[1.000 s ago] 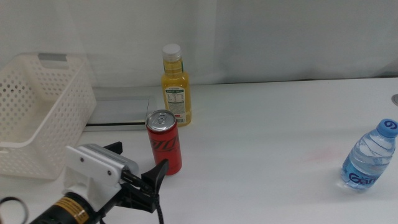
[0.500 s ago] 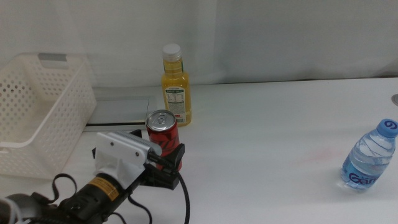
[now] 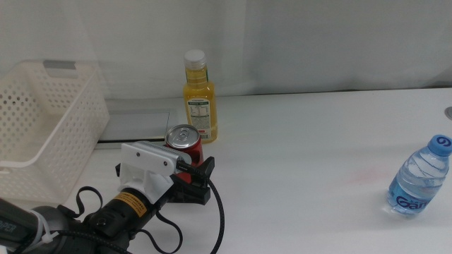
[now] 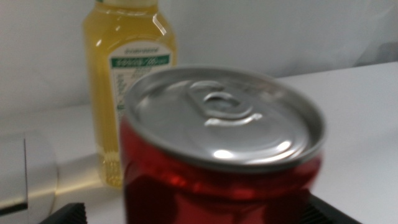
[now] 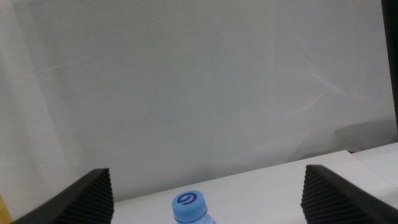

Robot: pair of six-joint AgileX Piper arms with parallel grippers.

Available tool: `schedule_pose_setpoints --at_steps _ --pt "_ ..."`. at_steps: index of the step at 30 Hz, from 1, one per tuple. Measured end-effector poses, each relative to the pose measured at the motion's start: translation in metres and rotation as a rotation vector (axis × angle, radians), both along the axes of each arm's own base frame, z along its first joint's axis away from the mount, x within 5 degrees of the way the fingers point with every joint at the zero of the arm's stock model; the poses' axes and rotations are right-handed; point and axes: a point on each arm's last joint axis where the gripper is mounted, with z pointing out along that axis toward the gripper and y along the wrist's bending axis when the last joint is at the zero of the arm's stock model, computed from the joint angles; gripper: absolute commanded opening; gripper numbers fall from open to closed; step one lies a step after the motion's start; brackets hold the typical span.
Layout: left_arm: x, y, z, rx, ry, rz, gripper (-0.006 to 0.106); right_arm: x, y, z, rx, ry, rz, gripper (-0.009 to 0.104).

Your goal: Use arms to grab the bottles and put them into the dustbin to the left of the table.

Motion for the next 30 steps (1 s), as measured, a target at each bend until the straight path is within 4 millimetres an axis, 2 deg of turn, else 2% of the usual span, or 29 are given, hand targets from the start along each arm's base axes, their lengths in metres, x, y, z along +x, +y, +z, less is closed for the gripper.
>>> schedule_pose_setpoints --at_steps 3,5,7,11,16,19,24,30 --pt "0.001 0.001 -0.004 0.001 0.022 0.022 0.081 0.000 0.000 0.000 0.000 0.000 0.000 0.082" --pt "0.001 0.002 -0.007 0.002 0.037 0.033 0.072 0.000 0.000 0.000 0.000 0.000 0.000 0.082" --pt "0.001 0.002 -0.008 0.003 0.041 0.033 0.052 0.000 0.000 0.000 0.000 0.000 0.000 0.082" --pt "0.001 0.002 -0.008 0.001 0.041 0.039 -0.001 0.000 0.000 0.000 0.000 0.000 0.000 0.082" --pt "0.001 0.002 -0.002 -0.008 0.051 0.045 -0.003 0.000 0.000 0.000 -0.002 0.000 0.000 0.082" --pt "0.003 0.002 0.014 -0.018 0.046 0.045 -0.003 0.000 0.000 0.000 -0.002 0.000 0.000 0.082" --pt "0.017 0.010 0.070 0.005 -0.011 0.073 -0.003 0.000 0.000 0.000 -0.002 0.000 0.000 0.082" --pt "0.030 0.039 0.138 0.130 -0.011 0.135 -0.003 0.000 0.000 0.000 -0.002 0.000 0.000 0.082"
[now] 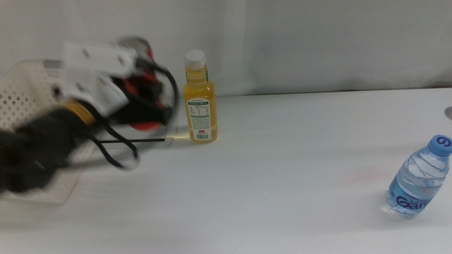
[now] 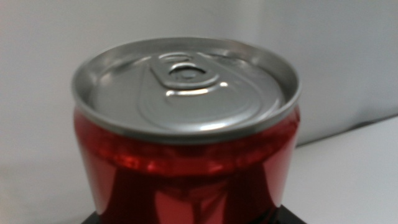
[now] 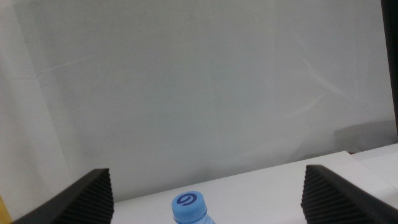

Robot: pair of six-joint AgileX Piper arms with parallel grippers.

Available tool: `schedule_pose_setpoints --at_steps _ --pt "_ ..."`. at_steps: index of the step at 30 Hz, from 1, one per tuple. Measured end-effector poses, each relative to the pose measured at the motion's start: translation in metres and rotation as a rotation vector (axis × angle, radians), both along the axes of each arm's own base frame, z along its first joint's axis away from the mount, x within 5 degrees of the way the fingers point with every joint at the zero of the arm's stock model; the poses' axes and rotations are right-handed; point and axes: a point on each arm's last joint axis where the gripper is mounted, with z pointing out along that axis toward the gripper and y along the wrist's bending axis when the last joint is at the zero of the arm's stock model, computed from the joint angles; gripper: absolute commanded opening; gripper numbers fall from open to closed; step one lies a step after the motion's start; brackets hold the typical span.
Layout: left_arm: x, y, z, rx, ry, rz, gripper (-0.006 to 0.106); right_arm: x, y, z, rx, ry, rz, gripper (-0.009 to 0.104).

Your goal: Use arms to grab the bottles and put them into the dustbin to the left of the table.

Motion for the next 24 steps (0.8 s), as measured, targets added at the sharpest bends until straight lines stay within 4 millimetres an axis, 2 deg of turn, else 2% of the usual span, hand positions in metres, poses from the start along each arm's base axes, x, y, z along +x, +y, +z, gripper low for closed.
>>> schedule_pose_setpoints --at_steps 4,8,13,14,16,19,24 --pt "0.005 0.027 0.049 0.060 0.012 0.067 -0.003 0.000 0.000 0.000 0.002 0.000 0.000 0.082" --pt "0.008 0.058 0.088 0.080 0.055 0.157 -0.003 0.000 0.000 0.000 0.002 0.000 0.000 0.082" --pt "0.007 0.103 0.113 0.086 0.134 0.299 -0.003 0.000 0.000 0.000 0.002 0.000 0.000 0.082" --pt "0.007 0.120 0.117 0.085 0.152 0.354 -0.003 0.000 0.000 0.000 0.002 0.000 0.000 0.082" --pt "0.008 0.138 0.114 0.082 0.178 0.411 -0.003 0.000 0.000 0.000 0.002 0.000 0.000 0.082" --pt "0.012 0.159 0.100 0.079 0.256 0.471 -0.003 0.000 0.000 0.000 0.002 0.000 0.000 0.082" --pt "0.029 0.174 0.063 0.076 0.405 0.493 -0.003 0.000 0.000 0.000 0.002 0.000 0.000 0.082"
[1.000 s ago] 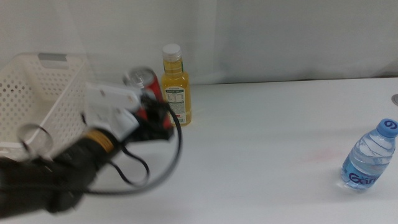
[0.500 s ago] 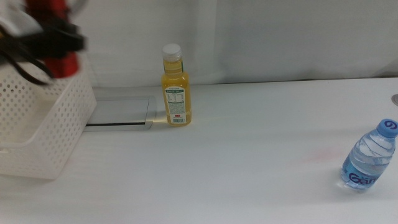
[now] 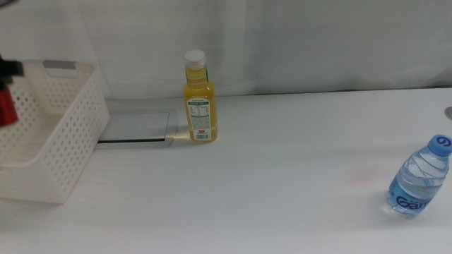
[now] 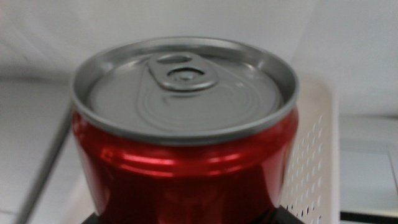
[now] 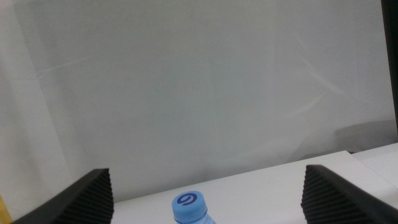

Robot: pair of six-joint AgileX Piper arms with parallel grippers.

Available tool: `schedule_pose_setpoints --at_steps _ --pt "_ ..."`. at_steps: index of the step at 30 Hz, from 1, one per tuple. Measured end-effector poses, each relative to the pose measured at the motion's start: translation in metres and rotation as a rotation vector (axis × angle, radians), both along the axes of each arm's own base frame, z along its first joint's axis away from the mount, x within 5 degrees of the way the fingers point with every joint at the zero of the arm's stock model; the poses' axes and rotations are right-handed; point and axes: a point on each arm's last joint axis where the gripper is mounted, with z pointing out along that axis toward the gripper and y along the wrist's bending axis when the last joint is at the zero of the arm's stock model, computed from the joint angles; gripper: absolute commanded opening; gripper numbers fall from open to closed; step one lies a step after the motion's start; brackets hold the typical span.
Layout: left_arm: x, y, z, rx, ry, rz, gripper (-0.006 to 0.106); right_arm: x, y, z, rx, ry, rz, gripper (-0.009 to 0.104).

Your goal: Use arms to grab the bottles and put them into the dustbin to the left of the table.

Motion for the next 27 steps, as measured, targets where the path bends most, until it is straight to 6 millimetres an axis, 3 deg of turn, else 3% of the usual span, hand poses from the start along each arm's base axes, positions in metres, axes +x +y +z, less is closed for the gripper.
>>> schedule_pose_setpoints --at_steps 3,12,21,27 --pt "0.017 0.003 -0.030 -0.042 0.068 0.003 -0.003 0.000 0.000 0.000 -0.002 0.000 0.000 0.082" --pt "0.042 0.009 -0.084 -0.082 0.174 0.008 -0.003 0.000 0.000 0.000 -0.002 0.000 0.000 0.082" --pt "0.052 0.012 -0.113 -0.097 0.226 0.012 -0.003 0.000 0.000 0.000 -0.002 0.000 0.000 0.082" --pt "0.053 0.011 -0.115 -0.111 0.225 0.018 0.002 0.000 0.000 0.000 0.000 0.000 0.000 0.082"
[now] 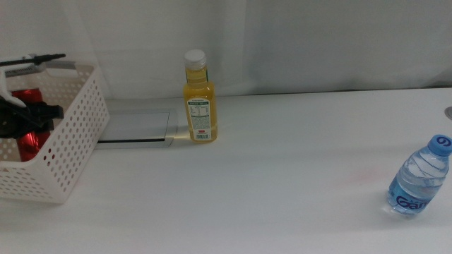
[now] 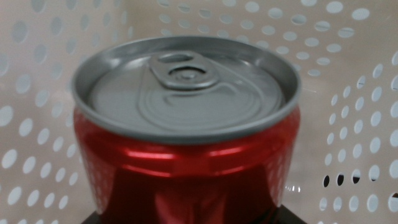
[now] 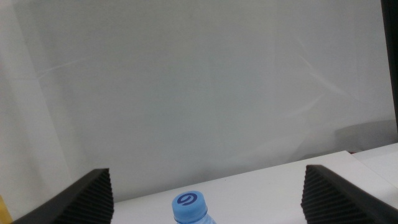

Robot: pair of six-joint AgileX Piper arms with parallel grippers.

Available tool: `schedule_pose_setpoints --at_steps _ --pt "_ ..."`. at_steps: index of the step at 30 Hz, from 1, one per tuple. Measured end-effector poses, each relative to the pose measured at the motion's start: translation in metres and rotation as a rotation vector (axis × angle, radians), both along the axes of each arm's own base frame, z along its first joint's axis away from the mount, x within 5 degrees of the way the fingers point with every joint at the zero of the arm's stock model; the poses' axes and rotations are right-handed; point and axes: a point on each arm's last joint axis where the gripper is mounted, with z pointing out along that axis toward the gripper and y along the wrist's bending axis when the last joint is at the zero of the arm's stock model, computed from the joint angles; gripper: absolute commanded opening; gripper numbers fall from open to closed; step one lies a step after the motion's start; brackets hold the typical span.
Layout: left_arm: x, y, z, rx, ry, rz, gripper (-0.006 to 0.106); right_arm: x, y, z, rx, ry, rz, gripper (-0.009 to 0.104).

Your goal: Use arms to grab the bottles and put them into the dustbin to the left of the table.

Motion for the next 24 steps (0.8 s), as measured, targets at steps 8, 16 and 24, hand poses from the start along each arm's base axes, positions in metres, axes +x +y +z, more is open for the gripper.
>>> schedule_pose_setpoints --at_steps 8,16,24 --pt "0.002 0.001 0.002 0.004 -0.031 0.006 0.086 0.000 0.000 0.000 0.000 0.000 0.000 0.082" --pt "0.004 0.000 0.019 -0.005 -0.126 0.034 0.093 0.000 0.000 0.000 0.000 -0.002 0.000 0.082" --pt "-0.022 -0.011 0.096 0.025 -0.332 0.029 0.090 0.000 0.000 0.000 -0.003 -0.002 -0.001 0.082"
